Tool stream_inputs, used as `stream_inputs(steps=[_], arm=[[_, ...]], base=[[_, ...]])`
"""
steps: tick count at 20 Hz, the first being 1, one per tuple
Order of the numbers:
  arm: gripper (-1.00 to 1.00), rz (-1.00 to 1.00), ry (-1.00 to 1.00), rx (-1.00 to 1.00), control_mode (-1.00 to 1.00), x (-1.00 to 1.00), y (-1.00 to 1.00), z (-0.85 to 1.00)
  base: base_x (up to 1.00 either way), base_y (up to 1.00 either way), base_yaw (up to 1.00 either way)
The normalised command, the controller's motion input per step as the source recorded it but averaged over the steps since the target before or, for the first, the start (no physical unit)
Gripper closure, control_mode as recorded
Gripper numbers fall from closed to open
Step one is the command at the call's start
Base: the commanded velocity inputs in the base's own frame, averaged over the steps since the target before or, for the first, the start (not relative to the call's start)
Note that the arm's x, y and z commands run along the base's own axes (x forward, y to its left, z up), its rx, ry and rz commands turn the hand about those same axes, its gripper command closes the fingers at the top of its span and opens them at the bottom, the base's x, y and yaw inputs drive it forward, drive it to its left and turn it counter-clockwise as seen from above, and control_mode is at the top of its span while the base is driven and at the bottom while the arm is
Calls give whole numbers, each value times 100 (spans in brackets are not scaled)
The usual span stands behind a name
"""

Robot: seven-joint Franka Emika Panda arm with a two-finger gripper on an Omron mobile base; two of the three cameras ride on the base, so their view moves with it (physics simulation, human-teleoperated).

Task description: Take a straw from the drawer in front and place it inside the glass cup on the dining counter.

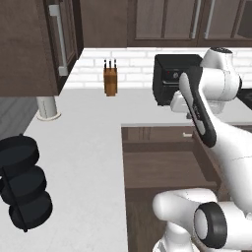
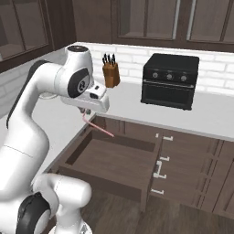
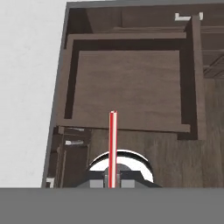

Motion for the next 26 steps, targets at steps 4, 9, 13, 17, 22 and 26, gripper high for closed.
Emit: stream_inputs(steps=[4, 9, 13, 17, 22, 26], arm=[[100, -5, 0, 0, -100, -82, 2, 7], [100, 0, 0, 0, 100, 0, 0, 0], [100, 0, 0, 0, 100, 0, 0, 0], [100, 0, 0, 0, 100, 0, 0, 0], [100, 0, 0, 0, 100, 0, 0, 0], [100, 0, 0, 0, 100, 0, 0, 0]], base=[[0, 0, 0], [-100, -16, -9], [-100, -62, -20], [-83, -98, -28], [-4, -96, -61], [0, -73, -75]])
